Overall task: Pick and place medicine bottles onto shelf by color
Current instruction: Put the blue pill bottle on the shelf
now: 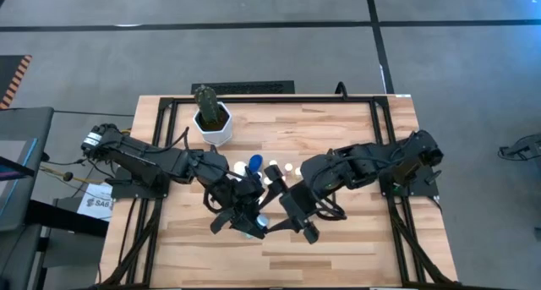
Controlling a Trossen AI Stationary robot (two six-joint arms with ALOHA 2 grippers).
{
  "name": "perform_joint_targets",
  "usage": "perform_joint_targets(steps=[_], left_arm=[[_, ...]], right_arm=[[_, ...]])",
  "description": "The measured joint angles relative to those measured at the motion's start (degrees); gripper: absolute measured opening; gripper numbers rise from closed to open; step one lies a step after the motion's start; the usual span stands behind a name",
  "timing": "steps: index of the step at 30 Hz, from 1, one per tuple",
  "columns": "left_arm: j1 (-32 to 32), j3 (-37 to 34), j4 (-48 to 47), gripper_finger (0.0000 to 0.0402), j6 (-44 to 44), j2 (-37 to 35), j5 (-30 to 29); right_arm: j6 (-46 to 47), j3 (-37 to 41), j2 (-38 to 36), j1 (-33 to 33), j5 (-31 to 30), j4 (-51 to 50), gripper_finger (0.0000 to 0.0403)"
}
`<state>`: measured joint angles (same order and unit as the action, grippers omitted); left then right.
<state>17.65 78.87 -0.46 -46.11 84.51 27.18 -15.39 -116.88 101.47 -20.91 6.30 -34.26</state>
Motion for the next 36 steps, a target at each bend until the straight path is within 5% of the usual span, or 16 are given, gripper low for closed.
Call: perform_joint_targets(steps=[6, 22, 36], left_arm=[[0.02, 0.0, -0.06, 0.0072, -0.04, 0.0, -0.02], [0.0, -0.02, -0.12, 0.0079, 0.42, 0.0, -0.17], [0.0, -0.02, -1.53, 0.008, 2.19, 0.0, -0.44]], right_arm=[[-0.12, 0.0, 0.0, -0.09, 0.01, 0.63, 0.0251], [0.36, 0.0, 0.0, -0.07, -0.08, 0.41, 0.0165], [6.86, 0.0, 0.0, 0.29, -0.12, -0.05, 0.0215]])
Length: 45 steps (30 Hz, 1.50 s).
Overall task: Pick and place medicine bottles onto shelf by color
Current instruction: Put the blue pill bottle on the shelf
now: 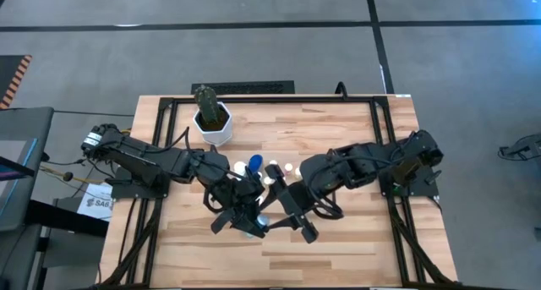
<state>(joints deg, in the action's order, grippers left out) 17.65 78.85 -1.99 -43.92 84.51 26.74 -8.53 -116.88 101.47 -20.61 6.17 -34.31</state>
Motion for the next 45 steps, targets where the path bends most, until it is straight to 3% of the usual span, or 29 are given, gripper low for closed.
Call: perform_joint_targets(steps=[6, 18, 37, 45], left_arm=[[0.0, 0.02, -1.13, 0.008, 0.08, 0.0, 0.0], [0.0, 0.0, -1.29, 0.008, 2.58, 0.0, -0.55], [0.06, 0.01, -1.37, 0.008, 2.75, -0.02, -3.66], [-0.05, 0.01, -0.74, 0.0121, 0.53, -0.02, -5.91]], right_arm=[[0.1, -0.02, 0.0, 0.12, -0.01, -1.45, 0.0226], [2.99, -0.04, 0.0, 0.1, -0.22, -2.9, 0.0204], [2.65, -0.04, -0.09, 0.04, -0.18, -3.16, 0.011], [3.12, -0.04, -0.04, -0.27, -0.2, -3.23, 0.0108]])
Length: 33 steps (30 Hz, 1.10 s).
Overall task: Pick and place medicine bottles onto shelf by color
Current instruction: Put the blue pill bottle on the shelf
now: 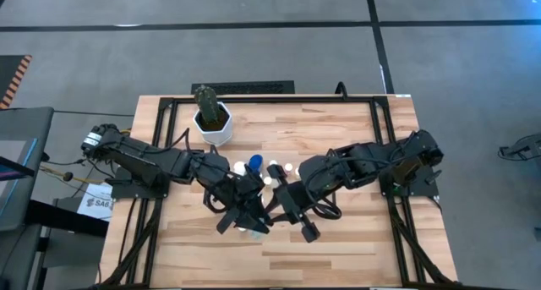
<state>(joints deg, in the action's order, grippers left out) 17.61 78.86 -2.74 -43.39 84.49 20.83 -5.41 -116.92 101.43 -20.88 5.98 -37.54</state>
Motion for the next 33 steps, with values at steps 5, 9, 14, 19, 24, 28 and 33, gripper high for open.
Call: perform_joint_targets(steps=[5, 9, 14, 19, 24, 28, 33], left_arm=[[0.02, -0.01, -0.14, 0.016, 0.28, 0.0, -2.19], [0.08, -0.01, -0.44, 0.0159, 1.03, 0.0, -3.35], [-0.02, 0.01, -2.54, 0.0129, -0.21, -0.02, -4.02], [1.87, 0.01, -9.26, 0.012, -3.33, -0.04, -3.66], [4.65, 0.01, -19.05, 0.0119, -6.99, -0.06, -3.58], [7.44, 0.01, -29.33, 0.0119, -12.94, -0.09, -5.16], [12.54, 0.01, -42.05, 0.0119, -23.55, -0.13, -9.94]], right_arm=[[0.89, -0.02, -0.02, -0.02, 0.2, -1.26, 0.0094], [0.96, -0.07, -0.02, -0.02, 0.24, -1.65, 0.009], [5.04, 0.0, -2.15, -0.01, -0.17, -6.51, 0.0092], [11.57, -0.07, -4.77, -1.58, -3.26, -15.01, 0.0094], [14.49, 0.0, -4.68, -3.36, -8.1, -26.05, 0.0124], [13.29, 0.02, -2.62, -3.37, -9.82, -33.42, 0.0168], [7.09, 0.02, 1.51, -1.39, -10.73, -37.45, 0.0212]])
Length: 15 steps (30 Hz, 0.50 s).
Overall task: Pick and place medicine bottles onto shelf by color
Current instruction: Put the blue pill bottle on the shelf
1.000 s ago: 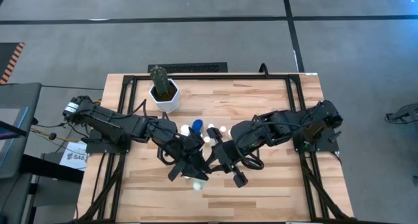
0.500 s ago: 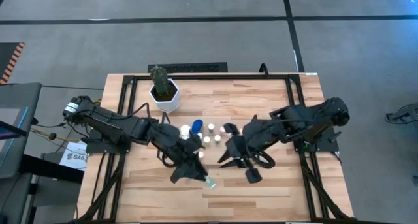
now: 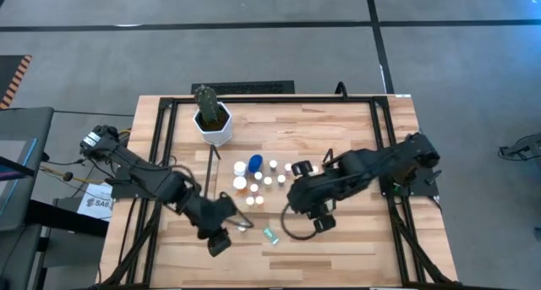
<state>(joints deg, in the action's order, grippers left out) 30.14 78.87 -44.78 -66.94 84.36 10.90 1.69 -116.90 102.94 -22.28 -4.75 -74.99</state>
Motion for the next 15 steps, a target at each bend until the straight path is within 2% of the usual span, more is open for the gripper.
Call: perform_joint_targets(steps=[3, 6, 12, 15], left_arm=[[4.11, 0.0, -4.58, 0.0119, -7.7, 0.0, -1.66], [8.93, 0.0, -5.28, 0.0119, -15.87, 0.0, -4.28], [17.58, 0.0, -6.2, 0.0119, -32.26, -0.07, -14.91], [20.62, 0.0, -7.92, 0.0119, -37.85, -0.07, -17.6]], right_arm=[[-8.19, -0.02, 3.03, 0.93, 0.0, -1.91, 0.0219], [-14.0, 0.02, 6.41, 1.54, 0.11, -1.25, 0.0214], [-9.49, 0.0, 14.02, 3.63, 5.97, 0.71, 0.0193], [-10.54, 0.02, 17.09, 4.07, 8.49, 0.83, 0.0186]])
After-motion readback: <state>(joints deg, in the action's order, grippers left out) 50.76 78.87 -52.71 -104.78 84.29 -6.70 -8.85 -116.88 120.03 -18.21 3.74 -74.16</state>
